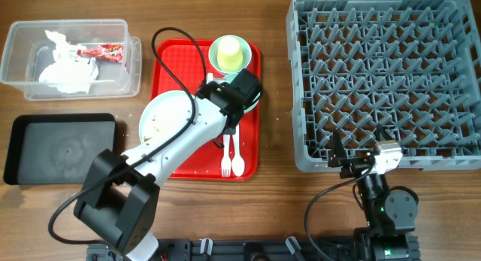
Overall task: Sort waste into correct bins and load items into the dishwasher rack
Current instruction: 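Lift the plate and carry it left over the black tray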
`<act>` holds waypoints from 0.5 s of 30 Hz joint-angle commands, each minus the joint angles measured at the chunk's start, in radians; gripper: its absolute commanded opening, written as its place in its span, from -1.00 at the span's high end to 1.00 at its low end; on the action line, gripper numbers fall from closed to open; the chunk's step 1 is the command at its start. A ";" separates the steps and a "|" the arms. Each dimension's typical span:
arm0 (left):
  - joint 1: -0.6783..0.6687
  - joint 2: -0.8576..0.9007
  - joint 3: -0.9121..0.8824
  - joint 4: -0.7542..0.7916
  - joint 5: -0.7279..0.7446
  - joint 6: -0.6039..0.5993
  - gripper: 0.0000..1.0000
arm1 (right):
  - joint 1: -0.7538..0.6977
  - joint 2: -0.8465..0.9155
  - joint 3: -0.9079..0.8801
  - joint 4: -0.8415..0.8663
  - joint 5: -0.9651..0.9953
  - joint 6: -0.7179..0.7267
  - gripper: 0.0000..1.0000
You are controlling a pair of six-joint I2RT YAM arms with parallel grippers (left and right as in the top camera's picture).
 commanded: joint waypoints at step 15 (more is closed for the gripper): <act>0.214 -0.038 0.176 -0.137 -0.122 -0.005 0.92 | -0.005 -0.005 -0.001 0.003 0.008 -0.012 -1.00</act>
